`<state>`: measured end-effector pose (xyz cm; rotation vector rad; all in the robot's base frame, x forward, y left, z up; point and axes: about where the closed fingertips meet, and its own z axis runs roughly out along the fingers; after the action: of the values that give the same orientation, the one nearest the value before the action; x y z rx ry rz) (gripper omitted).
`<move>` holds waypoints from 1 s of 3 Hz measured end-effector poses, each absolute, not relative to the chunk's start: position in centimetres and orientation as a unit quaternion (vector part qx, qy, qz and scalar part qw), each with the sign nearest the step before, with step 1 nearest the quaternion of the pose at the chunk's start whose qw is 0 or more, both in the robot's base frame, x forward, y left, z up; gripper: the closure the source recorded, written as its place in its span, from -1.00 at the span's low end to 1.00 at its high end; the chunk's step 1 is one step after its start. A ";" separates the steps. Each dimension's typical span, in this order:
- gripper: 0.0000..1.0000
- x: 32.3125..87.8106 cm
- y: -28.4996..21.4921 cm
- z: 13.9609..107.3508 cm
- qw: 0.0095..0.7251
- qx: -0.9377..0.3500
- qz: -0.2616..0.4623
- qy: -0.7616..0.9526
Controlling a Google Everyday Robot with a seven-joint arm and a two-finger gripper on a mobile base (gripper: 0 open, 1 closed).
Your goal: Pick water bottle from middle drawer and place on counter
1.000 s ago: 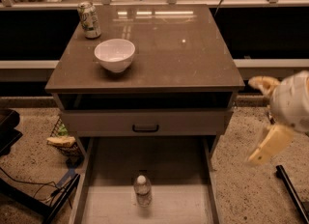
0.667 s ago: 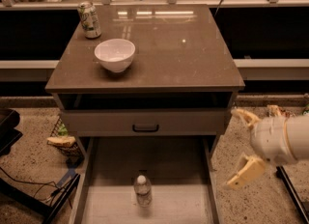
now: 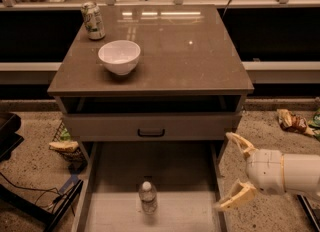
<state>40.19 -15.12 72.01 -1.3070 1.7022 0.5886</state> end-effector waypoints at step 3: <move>-1.00 40.9 -10.4 65.7 0.466 -0.525 0.293 0.648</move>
Offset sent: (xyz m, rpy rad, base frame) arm 0.0093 0.0403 -0.0661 0.0864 0.0312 0.0520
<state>40.91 -10.36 65.72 -1.2897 1.5909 0.7203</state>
